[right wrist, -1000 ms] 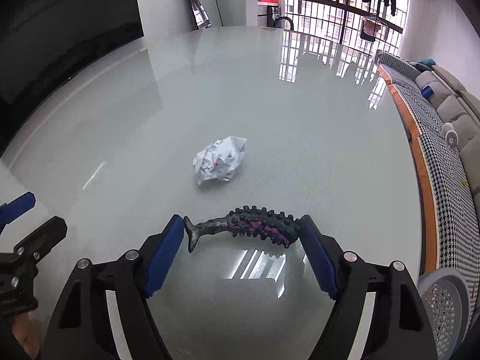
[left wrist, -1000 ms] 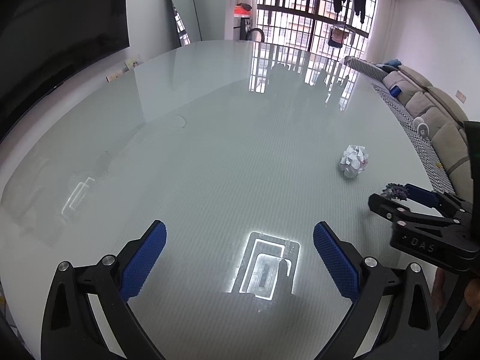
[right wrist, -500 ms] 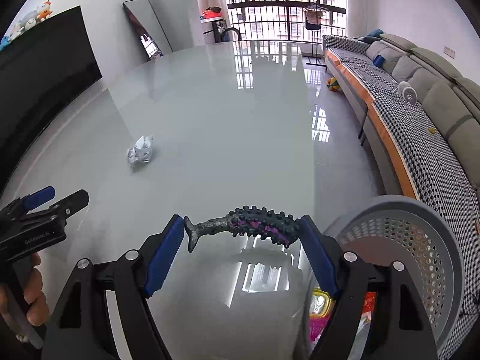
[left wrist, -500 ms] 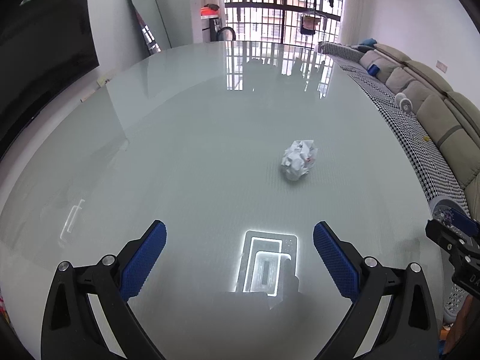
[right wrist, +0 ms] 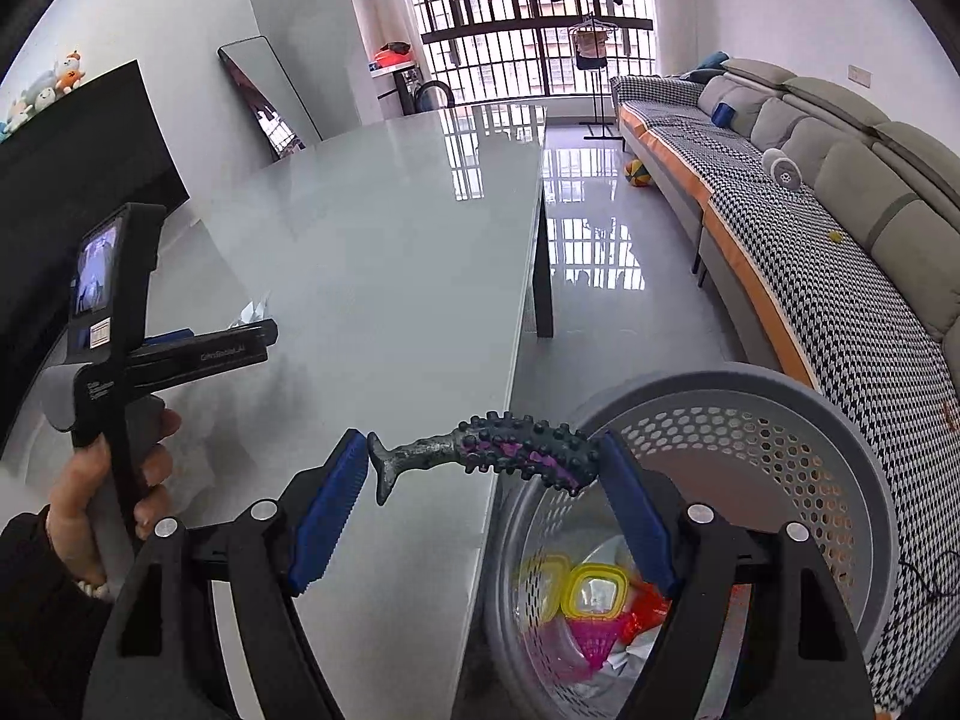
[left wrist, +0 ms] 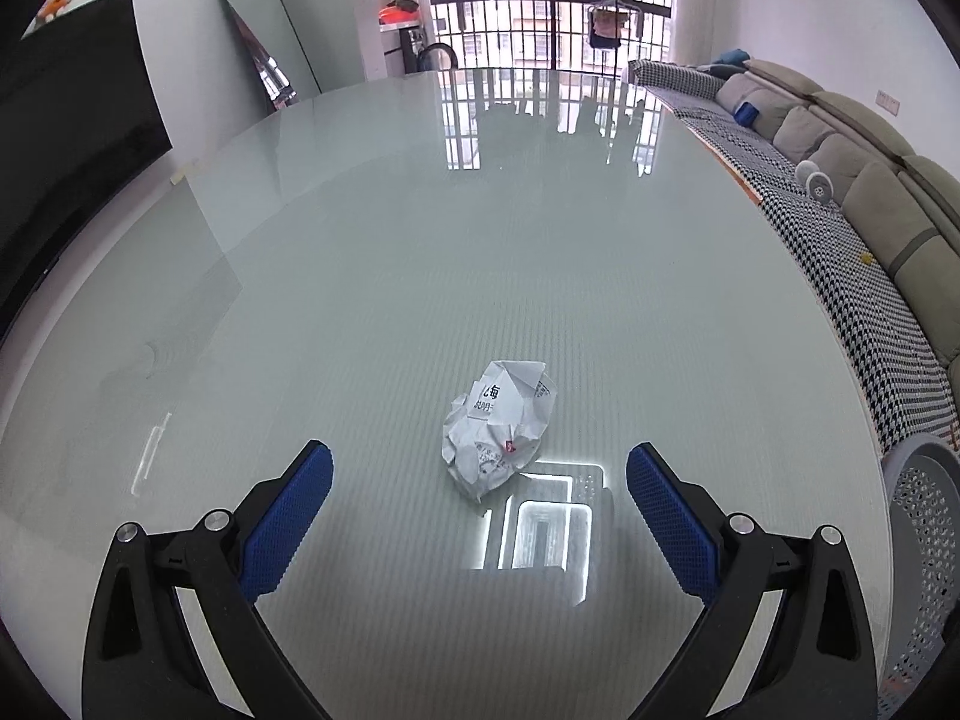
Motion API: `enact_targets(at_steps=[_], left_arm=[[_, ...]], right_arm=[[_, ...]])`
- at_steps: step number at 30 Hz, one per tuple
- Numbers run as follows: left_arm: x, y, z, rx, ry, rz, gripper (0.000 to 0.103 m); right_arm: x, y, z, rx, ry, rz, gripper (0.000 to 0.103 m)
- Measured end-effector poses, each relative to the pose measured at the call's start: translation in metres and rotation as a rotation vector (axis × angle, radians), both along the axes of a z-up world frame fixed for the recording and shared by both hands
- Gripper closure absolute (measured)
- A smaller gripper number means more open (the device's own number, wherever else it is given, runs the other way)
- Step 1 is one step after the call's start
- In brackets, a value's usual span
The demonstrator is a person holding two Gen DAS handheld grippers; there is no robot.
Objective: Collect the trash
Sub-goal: 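Carry the lizard toward the wastebasket with the right tool while the left tool grasps the crumpled paper, then lower the lizard into the wastebasket and open the right tool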
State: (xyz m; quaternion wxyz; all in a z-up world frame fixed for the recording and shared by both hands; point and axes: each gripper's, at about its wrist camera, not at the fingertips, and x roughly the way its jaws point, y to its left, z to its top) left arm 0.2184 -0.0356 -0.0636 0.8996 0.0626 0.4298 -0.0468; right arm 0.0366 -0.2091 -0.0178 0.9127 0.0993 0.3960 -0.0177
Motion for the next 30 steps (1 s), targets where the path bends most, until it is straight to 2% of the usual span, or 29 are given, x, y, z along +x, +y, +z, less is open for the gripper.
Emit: enact_targets(at_steps=[5,7,9,10,11,13,15,17,24,30], left_arm=[[0.007,0.0,-0.004,-0.001,0.017,0.007,0.008],[0.01,0.002,-0.005,-0.013,0.024,0.006,0.014],[0.014,0.002,-0.009,-0.019,0.048,0.004,0.028],[0.015,0.003,-0.009,-0.024,0.055,0.004,0.029],[0.016,0.002,-0.008,-0.034,0.055,0.002,0.034],[0.013,0.001,-0.008,-0.048,0.053,-0.008,0.043],[0.011,0.002,-0.008,-0.063,0.051,-0.021,0.059],[0.007,0.001,-0.008,-0.067,0.046,-0.031,0.068],[-0.004,0.001,-0.003,-0.081,0.039,-0.037,0.071],[-0.029,-0.004,0.019,-0.057,-0.033,-0.062,0.071]], right_arm=[[0.0,-0.009,-0.002,0.02,0.002,-0.017,0.028],[0.002,-0.008,-0.002,0.02,0.004,-0.018,0.028],[0.003,-0.008,-0.005,0.022,0.006,-0.018,0.028],[0.003,-0.008,-0.005,0.021,0.007,-0.017,0.028],[0.002,-0.007,-0.005,0.019,0.008,-0.018,0.028],[0.003,-0.003,-0.003,0.015,0.006,-0.02,0.028],[0.002,-0.002,-0.001,0.012,0.004,-0.022,0.028],[0.001,0.0,0.0,0.009,0.004,-0.024,0.028],[-0.005,0.005,0.002,0.002,0.004,-0.024,0.028],[-0.015,0.005,0.008,-0.007,-0.003,-0.027,0.028]])
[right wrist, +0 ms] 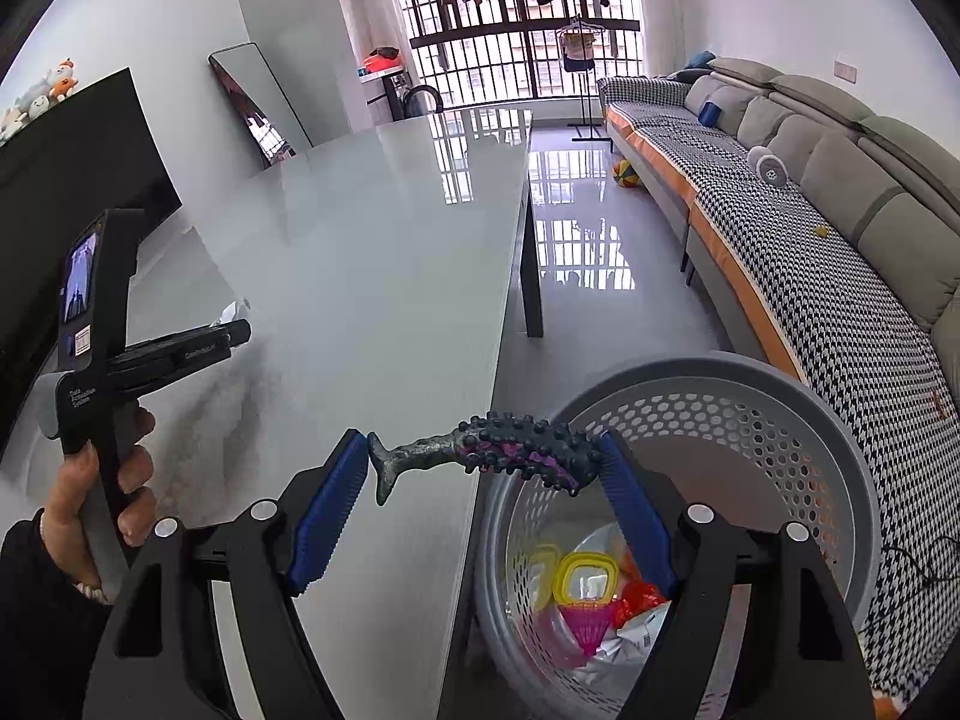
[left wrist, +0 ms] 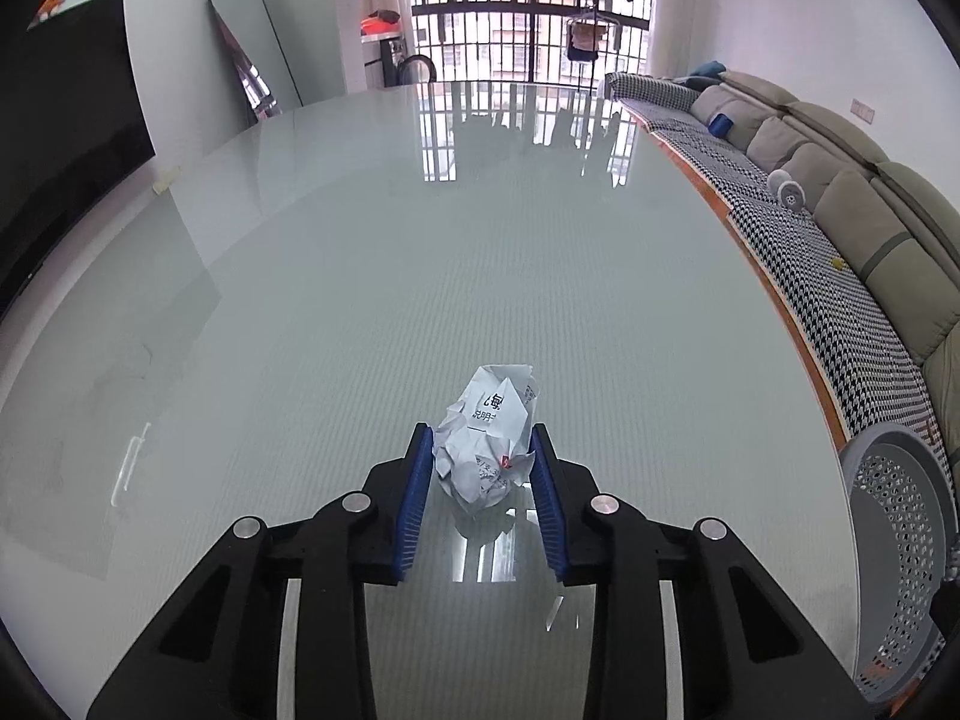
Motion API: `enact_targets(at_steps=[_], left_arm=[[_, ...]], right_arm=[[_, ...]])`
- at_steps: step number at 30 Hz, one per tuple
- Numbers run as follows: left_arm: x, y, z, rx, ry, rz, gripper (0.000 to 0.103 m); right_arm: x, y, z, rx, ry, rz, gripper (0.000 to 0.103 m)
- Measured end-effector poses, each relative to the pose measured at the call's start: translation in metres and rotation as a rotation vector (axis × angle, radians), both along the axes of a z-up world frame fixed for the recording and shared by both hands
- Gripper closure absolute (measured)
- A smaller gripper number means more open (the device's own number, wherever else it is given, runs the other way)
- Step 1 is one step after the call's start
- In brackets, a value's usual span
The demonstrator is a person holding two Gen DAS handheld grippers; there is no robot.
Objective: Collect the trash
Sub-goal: 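Lower the lizard into the wastebasket and open the right tool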
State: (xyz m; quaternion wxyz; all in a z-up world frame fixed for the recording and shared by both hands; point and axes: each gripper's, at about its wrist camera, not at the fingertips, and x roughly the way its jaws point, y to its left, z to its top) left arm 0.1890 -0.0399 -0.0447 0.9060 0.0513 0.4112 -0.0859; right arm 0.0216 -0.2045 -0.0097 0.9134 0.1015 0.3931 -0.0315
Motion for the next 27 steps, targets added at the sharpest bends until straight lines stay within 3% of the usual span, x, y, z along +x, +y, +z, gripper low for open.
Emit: enact_targets(at_steps=[9,18,27], left_arm=[[-0.054,-0.028,0.023,0.005,-0.041,-0.097,0.071],[-0.108,-0.084,0.019,-0.019,-0.007,-0.222,0.071],[-0.145,-0.153,0.008,-0.03,0.026,-0.356,0.07]], right_arm=[[-0.02,-0.01,0.008,-0.005,-0.015,-0.021,0.028],[-0.058,-0.05,0.002,-0.002,-0.008,-0.085,0.028],[-0.098,-0.107,-0.023,0.009,0.035,-0.19,0.028]])
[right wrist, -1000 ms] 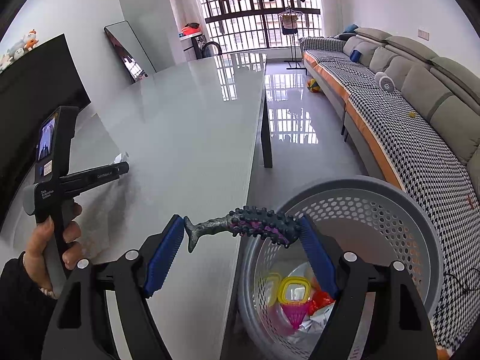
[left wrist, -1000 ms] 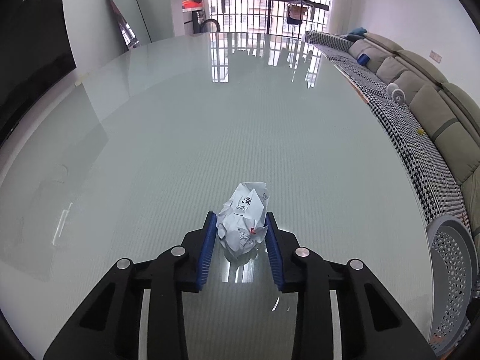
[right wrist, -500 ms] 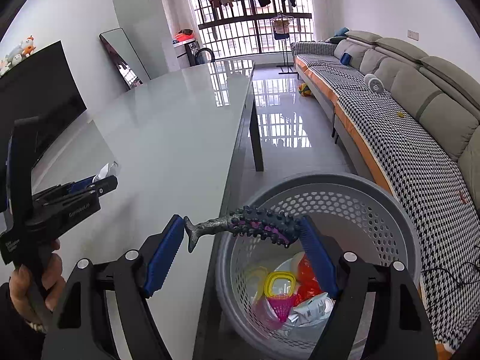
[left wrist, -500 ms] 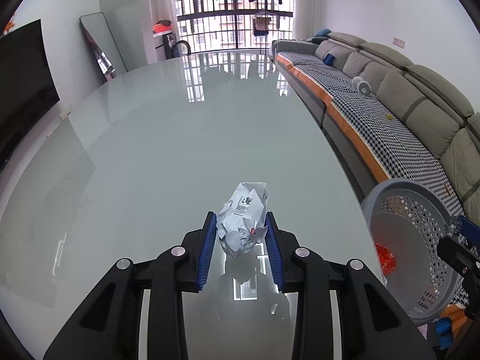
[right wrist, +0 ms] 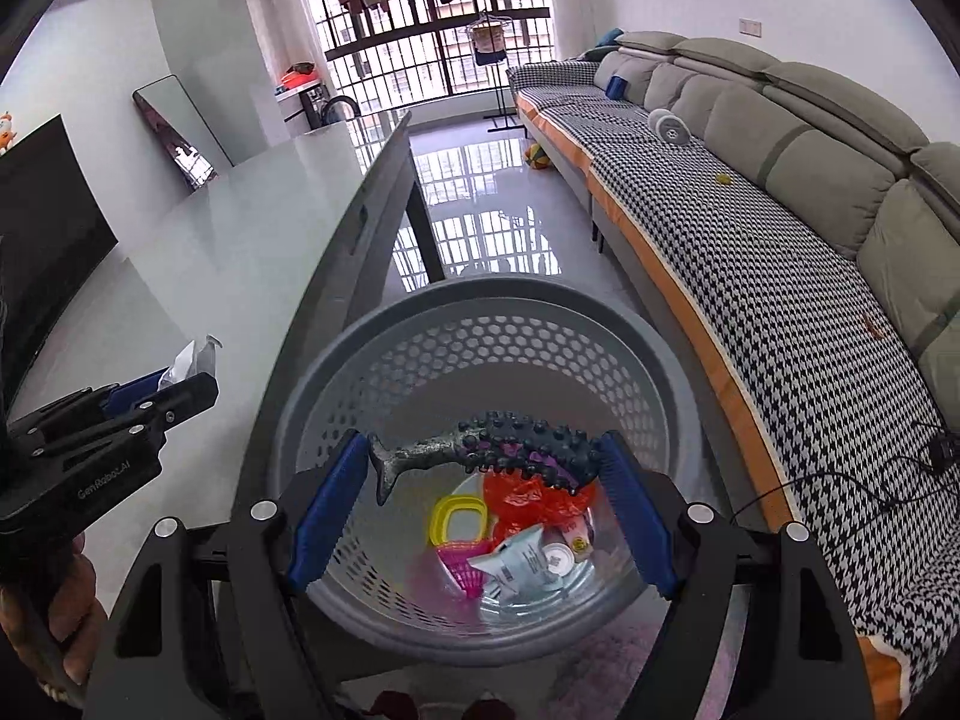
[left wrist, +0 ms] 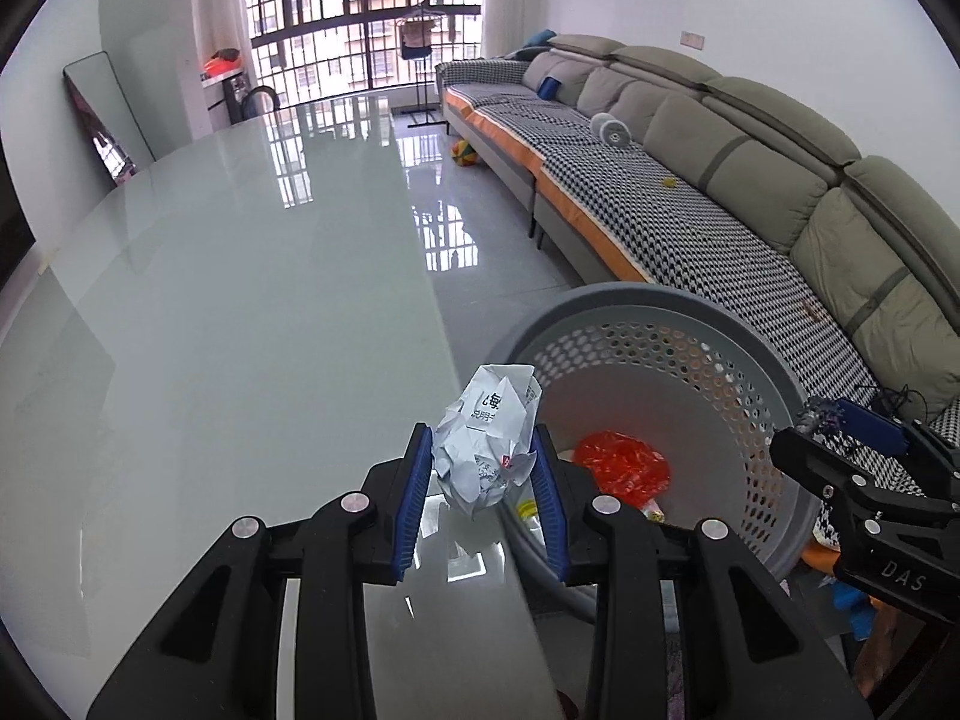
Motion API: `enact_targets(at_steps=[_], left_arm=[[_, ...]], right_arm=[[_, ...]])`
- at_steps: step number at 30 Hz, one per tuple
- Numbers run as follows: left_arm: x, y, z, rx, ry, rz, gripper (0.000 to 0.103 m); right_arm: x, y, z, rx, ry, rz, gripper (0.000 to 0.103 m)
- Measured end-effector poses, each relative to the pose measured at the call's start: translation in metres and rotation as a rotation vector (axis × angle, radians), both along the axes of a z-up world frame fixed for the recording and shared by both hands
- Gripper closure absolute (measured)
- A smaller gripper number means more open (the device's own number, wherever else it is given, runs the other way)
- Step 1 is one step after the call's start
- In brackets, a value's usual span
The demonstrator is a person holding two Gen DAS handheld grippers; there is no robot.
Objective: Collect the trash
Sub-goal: 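Lower the lizard into the wastebasket and open the right tool, then carry the crumpled paper over the wastebasket and open the left tool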
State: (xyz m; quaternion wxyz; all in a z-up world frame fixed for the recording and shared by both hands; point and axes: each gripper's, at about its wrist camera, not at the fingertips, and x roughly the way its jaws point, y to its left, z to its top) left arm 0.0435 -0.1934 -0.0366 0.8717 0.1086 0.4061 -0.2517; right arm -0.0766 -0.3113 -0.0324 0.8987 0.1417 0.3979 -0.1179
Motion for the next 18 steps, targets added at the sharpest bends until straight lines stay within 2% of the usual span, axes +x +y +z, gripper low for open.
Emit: enact_targets(at_steps=[8,10,14,15,18], left_arm=[[-0.008,-0.033,-0.012,0.016,0.019,-0.039,0.067],[-0.009,-0.036,-0.012,0.02,0.016,-0.035,0.063],[-0.012,-0.038,-0.01,0.027,-0.004,-0.017,0.04],[-0.012,-0.038,-0.009,0.026,-0.008,-0.013,0.039],[-0.013,-0.037,-0.007,0.024,-0.008,-0.002,0.037]], right_arm=[[-0.002,-0.026,-0.017,0.011,0.028,-0.018,0.027],[0.0,-0.028,-0.016,0.008,0.023,-0.014,0.027],[0.005,-0.034,-0.014,0.002,0.004,-0.012,0.026],[0.005,-0.035,-0.014,0.005,0.0,-0.012,0.022],[0.006,-0.038,-0.015,0.021,-0.008,-0.01,0.02]])
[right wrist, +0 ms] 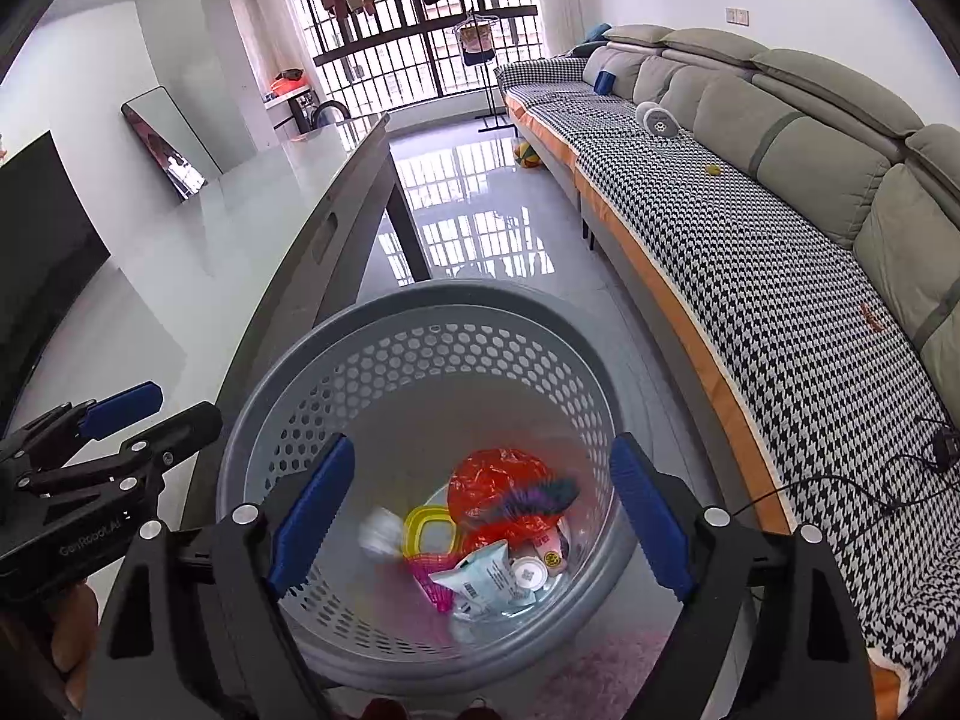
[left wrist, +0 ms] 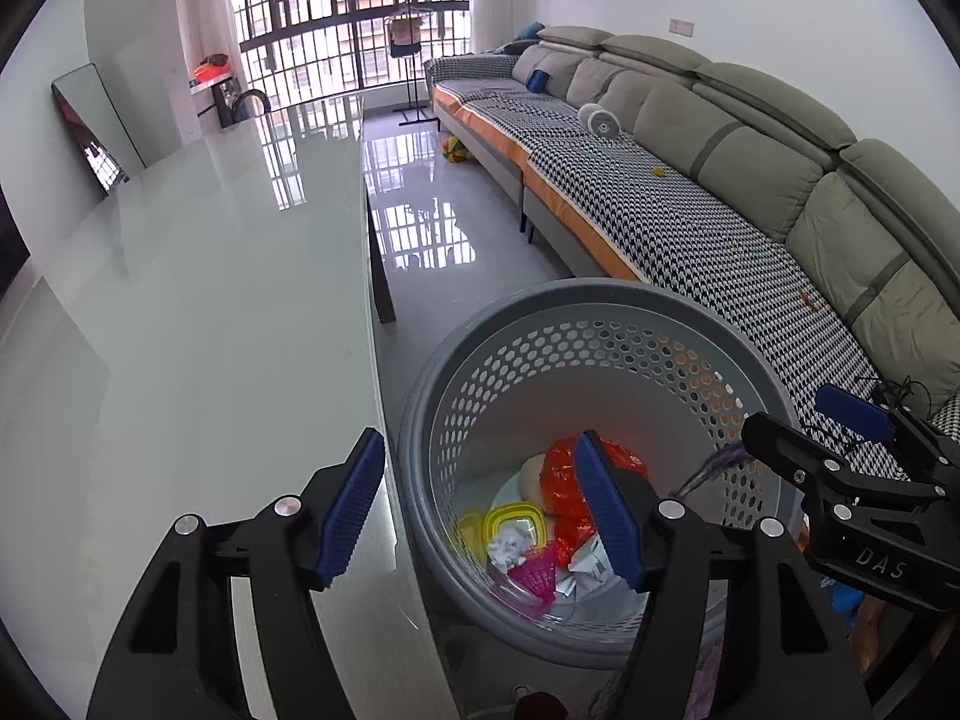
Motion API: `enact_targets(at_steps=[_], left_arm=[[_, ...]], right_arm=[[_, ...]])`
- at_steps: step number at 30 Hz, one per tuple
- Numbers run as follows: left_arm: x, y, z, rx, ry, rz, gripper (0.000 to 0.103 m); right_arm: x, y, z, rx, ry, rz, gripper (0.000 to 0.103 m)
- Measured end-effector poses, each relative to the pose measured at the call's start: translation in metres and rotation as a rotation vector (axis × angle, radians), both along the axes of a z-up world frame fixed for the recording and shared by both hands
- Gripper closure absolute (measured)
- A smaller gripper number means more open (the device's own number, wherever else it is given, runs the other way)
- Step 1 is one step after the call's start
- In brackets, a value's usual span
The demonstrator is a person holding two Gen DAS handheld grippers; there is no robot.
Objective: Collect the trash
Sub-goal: 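Carry the crumpled paper over the wastebasket and open the left tool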
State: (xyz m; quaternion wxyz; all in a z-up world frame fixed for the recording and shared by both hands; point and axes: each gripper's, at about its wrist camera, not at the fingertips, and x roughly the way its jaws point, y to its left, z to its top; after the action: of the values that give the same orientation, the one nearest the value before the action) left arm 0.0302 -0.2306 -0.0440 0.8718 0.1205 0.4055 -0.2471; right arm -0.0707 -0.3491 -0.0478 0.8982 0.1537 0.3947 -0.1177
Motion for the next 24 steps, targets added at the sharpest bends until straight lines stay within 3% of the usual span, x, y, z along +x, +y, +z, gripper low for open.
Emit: enact_targets(at_steps=[13,24], left_arm=[[0.002,0.007,0.004,0.006,-0.008,0.031,0.03],[0.001,0.017,0.009,0.004,-0.021,0.066,0.019]], right_arm=[[-0.004,0.005,-0.002,-0.011,0.014,-0.019,0.02],[-0.007,0.009,-0.001,-0.022,0.012,-0.027,0.02]])
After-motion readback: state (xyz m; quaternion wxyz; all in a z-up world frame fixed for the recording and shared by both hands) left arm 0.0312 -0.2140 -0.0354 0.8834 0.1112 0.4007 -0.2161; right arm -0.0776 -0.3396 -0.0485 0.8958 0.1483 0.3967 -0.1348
